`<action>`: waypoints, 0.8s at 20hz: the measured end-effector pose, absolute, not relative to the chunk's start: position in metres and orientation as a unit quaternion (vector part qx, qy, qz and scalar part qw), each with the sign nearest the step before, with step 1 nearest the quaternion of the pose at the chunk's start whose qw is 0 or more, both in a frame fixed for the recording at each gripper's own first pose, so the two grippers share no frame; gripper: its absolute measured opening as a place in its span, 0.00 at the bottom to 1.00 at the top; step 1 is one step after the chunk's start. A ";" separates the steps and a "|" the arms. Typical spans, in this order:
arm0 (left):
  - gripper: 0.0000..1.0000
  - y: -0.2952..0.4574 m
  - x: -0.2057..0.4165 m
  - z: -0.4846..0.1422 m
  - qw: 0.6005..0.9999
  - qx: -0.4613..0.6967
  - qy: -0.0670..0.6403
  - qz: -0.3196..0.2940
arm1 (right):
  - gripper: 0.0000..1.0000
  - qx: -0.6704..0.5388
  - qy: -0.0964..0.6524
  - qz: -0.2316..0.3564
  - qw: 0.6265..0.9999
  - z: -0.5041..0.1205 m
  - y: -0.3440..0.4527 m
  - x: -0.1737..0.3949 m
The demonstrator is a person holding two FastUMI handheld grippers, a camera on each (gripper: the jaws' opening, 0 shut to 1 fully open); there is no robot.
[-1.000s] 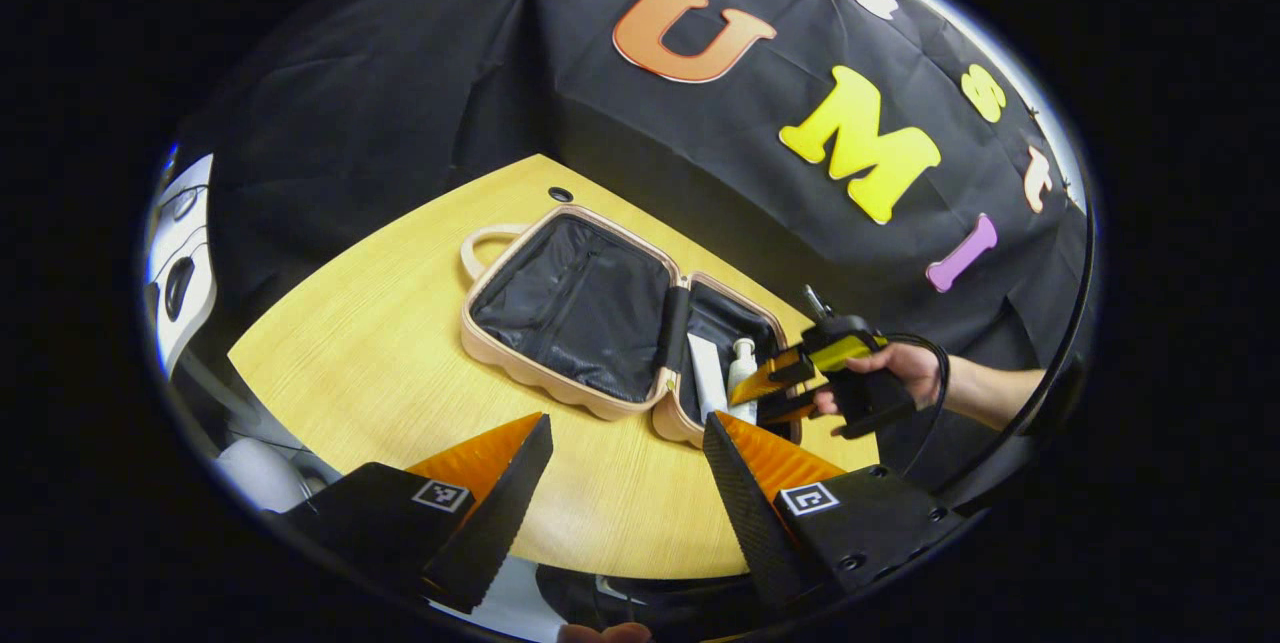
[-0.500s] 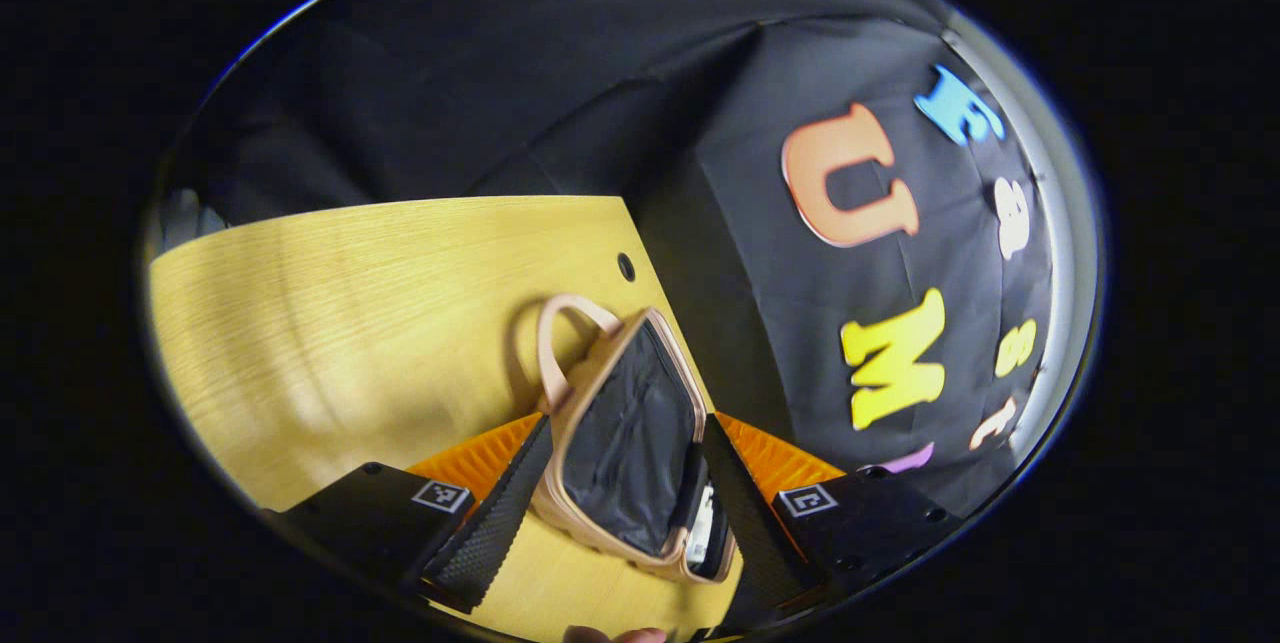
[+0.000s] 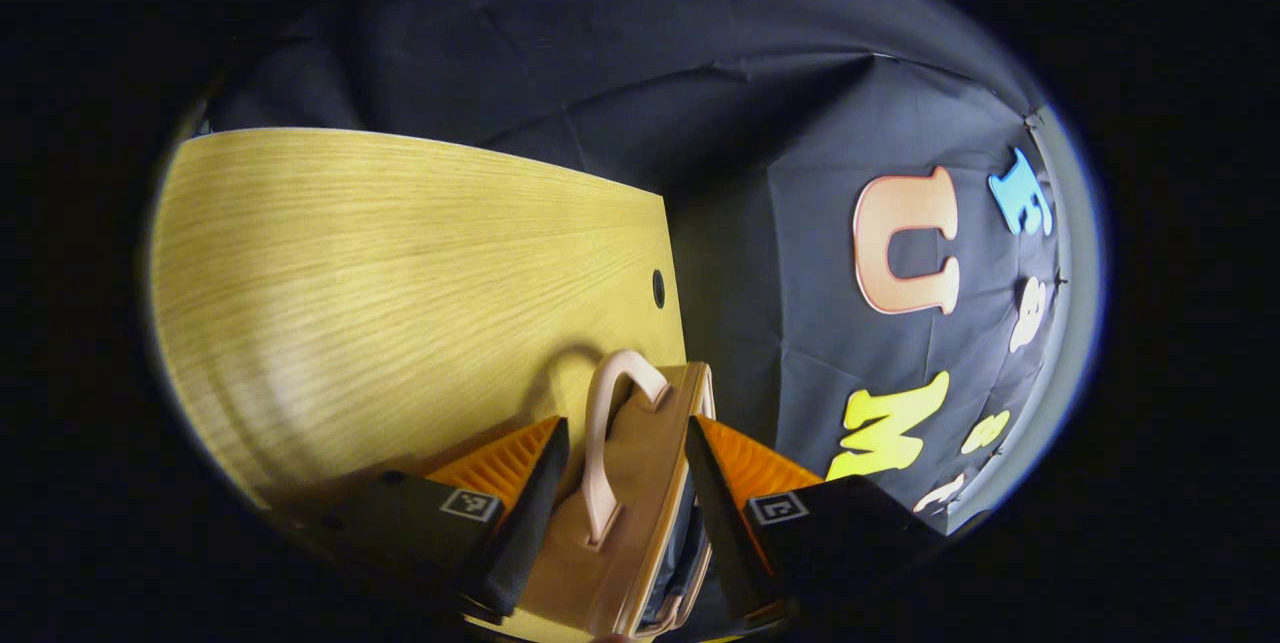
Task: First open the suitcase, pack the skin care products into it, and then close the suitcase.
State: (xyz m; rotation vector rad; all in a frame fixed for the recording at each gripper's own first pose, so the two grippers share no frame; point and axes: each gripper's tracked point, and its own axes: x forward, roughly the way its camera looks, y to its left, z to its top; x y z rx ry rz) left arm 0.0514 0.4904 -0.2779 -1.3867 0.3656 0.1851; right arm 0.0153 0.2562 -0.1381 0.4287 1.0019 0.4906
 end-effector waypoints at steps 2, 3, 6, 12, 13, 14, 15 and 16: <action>0.59 0.489 0.060 -0.286 0.749 -0.629 0.188 0.089 | 0.77 0.220 0.456 0.243 0.828 -0.126 0.261 0.018; 0.48 0.484 0.060 -0.292 0.749 -0.624 0.205 0.089 | 0.77 0.225 0.442 0.245 0.833 -0.118 0.260 0.021; 0.24 0.488 0.061 -0.292 0.758 -0.598 0.233 0.113 | 0.77 0.227 0.382 0.232 0.865 -0.093 0.243 0.041; 0.07 0.465 0.072 -0.184 0.820 -0.525 0.210 0.086 | 0.77 0.168 0.248 0.167 0.939 -0.036 0.169 0.070; 0.07 0.454 0.075 -0.160 0.839 -0.497 0.208 0.075 | 0.77 0.160 0.234 0.158 0.946 -0.030 0.157 0.066; 0.07 0.438 0.080 -0.138 0.857 -0.469 0.205 0.061 | 0.77 0.156 0.222 0.151 0.951 -0.026 0.147 0.063; 0.07 0.419 0.085 -0.116 0.872 -0.443 0.201 0.046 | 0.77 0.154 0.214 0.145 0.954 -0.023 0.136 0.059; 0.07 0.400 0.091 -0.093 0.884 -0.423 0.196 0.031 | 0.77 0.155 0.207 0.140 0.956 -0.019 0.126 0.056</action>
